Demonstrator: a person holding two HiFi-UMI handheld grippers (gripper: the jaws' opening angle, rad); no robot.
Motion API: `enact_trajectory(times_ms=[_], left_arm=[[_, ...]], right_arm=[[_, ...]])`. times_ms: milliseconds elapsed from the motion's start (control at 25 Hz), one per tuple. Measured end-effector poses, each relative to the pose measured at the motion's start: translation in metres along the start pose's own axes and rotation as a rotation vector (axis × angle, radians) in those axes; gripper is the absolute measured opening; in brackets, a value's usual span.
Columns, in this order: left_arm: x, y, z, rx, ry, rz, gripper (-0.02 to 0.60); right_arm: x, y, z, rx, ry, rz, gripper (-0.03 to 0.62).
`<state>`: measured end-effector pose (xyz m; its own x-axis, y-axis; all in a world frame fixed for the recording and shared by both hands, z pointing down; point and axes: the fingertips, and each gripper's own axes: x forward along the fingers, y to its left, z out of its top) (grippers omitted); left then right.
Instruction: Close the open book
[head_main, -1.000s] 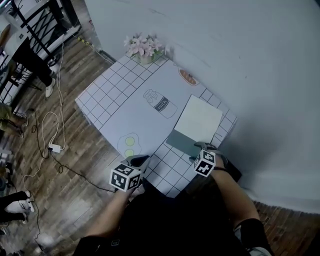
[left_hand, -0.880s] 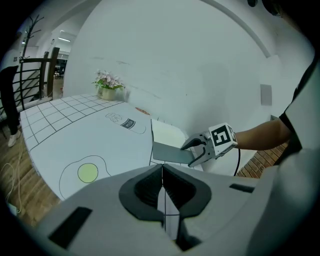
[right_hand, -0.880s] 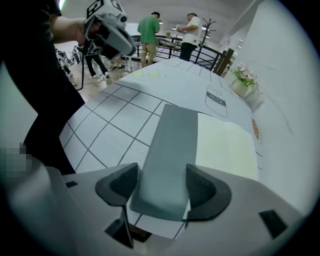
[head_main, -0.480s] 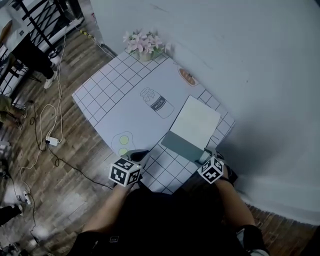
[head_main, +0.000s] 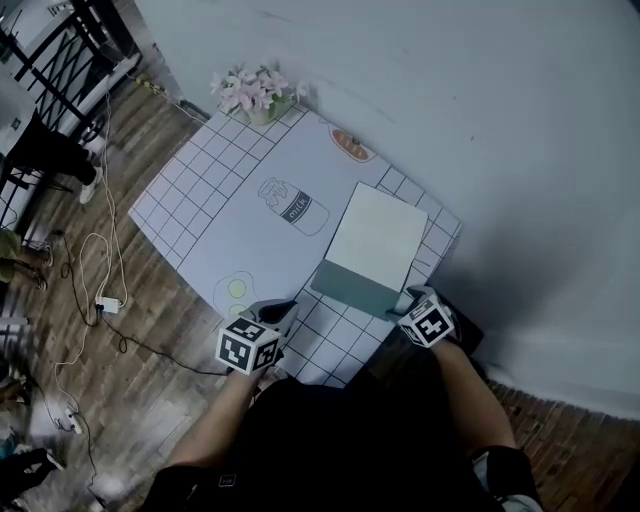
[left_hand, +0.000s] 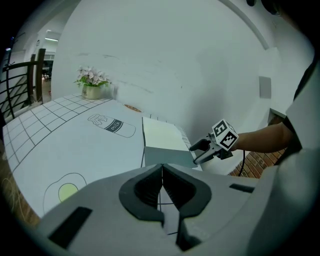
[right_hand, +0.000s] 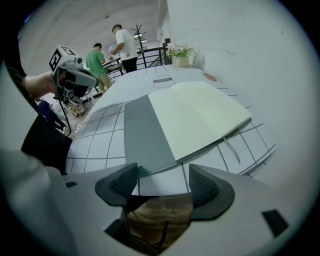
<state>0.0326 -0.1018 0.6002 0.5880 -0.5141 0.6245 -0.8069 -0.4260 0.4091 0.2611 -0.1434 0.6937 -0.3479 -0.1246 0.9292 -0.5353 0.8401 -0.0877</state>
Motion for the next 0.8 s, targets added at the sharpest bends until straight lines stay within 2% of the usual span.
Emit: enact_trajectory(times_ms=[280,520,800], left_arm=[[0.004,-0.003,-0.006,0.001,0.020,-0.007,0.009],[0.008,-0.009,-0.013,0.012,0.033,-0.018,0.009],[0.014,-0.007,-0.002,0.062,0.044,-0.020,0.009]], right_arm=[[0.000,-0.003,0.002,-0.048,0.034,0.062,0.293],[0.003,0.001,0.001,-0.096,0.093,0.059,0.293],[0.002,0.003,0.007,-0.086,0.047,0.042,0.293]])
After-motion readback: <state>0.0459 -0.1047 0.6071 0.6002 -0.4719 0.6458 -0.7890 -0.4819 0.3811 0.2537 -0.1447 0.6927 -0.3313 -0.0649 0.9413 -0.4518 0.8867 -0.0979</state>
